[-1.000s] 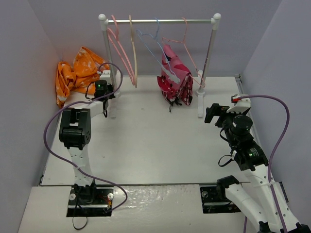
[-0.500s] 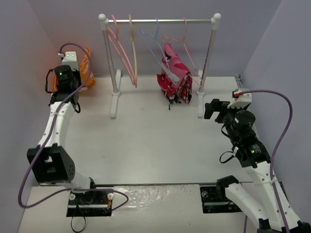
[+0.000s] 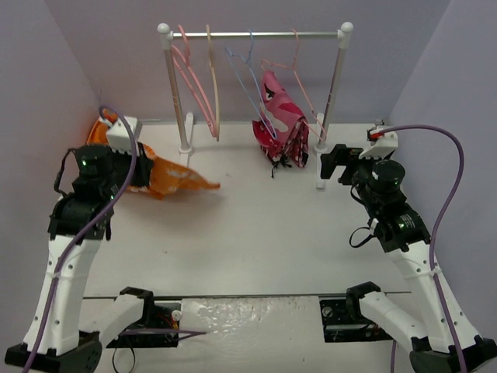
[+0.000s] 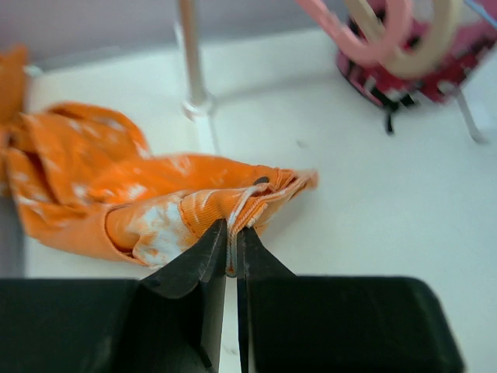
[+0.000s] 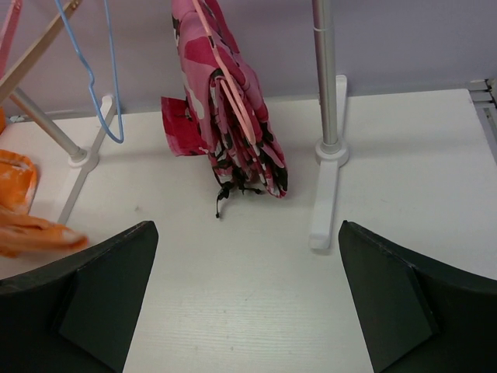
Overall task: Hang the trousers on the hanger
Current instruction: Flatten out the trousers at the center of the board.
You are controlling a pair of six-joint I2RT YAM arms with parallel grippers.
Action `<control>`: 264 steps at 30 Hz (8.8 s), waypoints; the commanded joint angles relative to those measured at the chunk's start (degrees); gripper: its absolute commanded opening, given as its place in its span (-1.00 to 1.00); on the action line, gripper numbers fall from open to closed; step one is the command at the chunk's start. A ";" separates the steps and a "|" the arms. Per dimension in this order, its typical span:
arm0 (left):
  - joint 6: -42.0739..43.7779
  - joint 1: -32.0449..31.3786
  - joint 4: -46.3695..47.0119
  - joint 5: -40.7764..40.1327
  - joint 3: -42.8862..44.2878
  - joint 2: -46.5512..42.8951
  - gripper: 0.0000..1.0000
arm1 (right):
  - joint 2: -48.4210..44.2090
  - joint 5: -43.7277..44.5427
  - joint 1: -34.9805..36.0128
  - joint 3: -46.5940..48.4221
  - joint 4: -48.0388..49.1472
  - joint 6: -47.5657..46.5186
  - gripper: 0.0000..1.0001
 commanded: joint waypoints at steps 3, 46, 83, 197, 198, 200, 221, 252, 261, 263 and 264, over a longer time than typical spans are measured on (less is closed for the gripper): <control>-14.40 -10.08 5.68 5.88 -11.25 -6.08 -1.00 | 5.33 -5.96 0.33 3.73 4.18 3.85 1.00; -20.48 -55.85 18.52 -26.89 -23.07 -4.01 0.27 | 30.25 -3.61 17.31 -14.99 2.28 26.30 0.71; -24.32 -44.29 14.45 -27.10 -28.43 -8.30 0.27 | 31.02 9.68 -16.97 9.94 -16.73 7.54 -0.97; -19.43 17.53 -18.71 -24.97 -3.23 30.06 -1.00 | 21.38 -4.93 -14.60 -13.09 -9.80 18.07 0.75; -19.46 17.13 -18.28 -25.00 -3.09 30.03 -1.00 | 21.85 -4.54 -14.60 -13.84 -9.91 18.32 0.75; -19.27 16.44 -17.91 -25.10 -2.69 29.93 -1.00 | 22.48 -2.60 -14.50 -15.26 -10.30 19.23 0.75; -15.66 14.51 -21.40 -23.44 -3.75 26.63 -1.00 | 37.92 6.76 -15.36 -16.50 -10.64 25.30 -0.88; -12.69 9.23 -23.61 -26.44 24.22 60.24 -1.00 | 31.49 14.44 -29.45 -6.30 -12.20 26.48 -1.00; -11.32 9.28 -18.35 -26.57 28.20 60.73 -1.00 | 32.34 14.33 -29.28 -4.32 -11.90 26.10 -1.00; -12.68 9.28 -17.20 -26.11 25.85 55.94 -1.00 | 30.68 14.78 -29.36 -4.54 -11.90 26.02 -1.00; -14.17 9.28 -16.72 -25.76 23.77 52.46 -1.00 | 29.53 14.95 -29.36 -4.75 -11.90 26.01 -1.00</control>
